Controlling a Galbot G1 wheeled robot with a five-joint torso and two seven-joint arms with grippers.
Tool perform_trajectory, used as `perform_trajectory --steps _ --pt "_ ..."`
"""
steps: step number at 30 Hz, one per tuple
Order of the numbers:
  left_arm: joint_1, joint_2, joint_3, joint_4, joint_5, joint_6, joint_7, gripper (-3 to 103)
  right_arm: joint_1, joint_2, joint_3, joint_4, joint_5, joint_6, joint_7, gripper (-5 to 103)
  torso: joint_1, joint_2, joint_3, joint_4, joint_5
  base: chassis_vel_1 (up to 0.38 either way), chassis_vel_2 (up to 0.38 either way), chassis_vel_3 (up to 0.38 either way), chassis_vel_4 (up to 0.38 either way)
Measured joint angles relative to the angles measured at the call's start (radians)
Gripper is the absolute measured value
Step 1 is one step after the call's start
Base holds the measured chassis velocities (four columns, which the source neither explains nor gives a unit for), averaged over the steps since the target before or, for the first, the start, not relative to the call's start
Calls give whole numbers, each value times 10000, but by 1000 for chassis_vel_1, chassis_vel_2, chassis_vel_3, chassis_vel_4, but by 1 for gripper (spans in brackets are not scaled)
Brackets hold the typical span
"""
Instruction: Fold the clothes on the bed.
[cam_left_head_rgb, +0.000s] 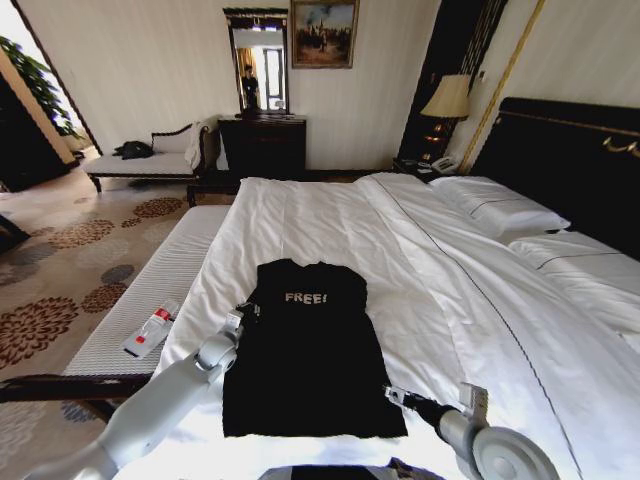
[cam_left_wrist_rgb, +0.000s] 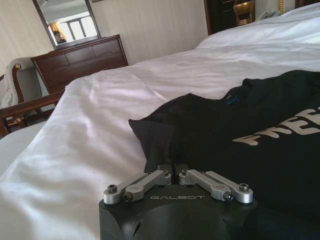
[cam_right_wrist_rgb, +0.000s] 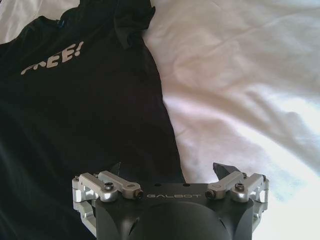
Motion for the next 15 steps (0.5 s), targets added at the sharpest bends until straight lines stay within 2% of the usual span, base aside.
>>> perform_trajectory --steps 10,13,14,15 --pt "321 82 105 -199 60 195 -29 0 -11 -45 0 99 24 0 -24 100 0 0 0 2 1 0 0 0 0" --pt "368 168 118 -268 209 200 -62 15 -24 -48 7 118 37 0 -35 100 0 0 0 2 1 0 0 0 0" --pt "368 168 118 -268 209 200 -62 15 -24 -48 7 118 37 0 -35 100 0 0 0 2 1 0 0 0 0" --pt "377 214 103 -325 276 198 -85 21 -25 -48 1 117 38 0 -41 100 0 0 0 3 0 0 0 0 0"
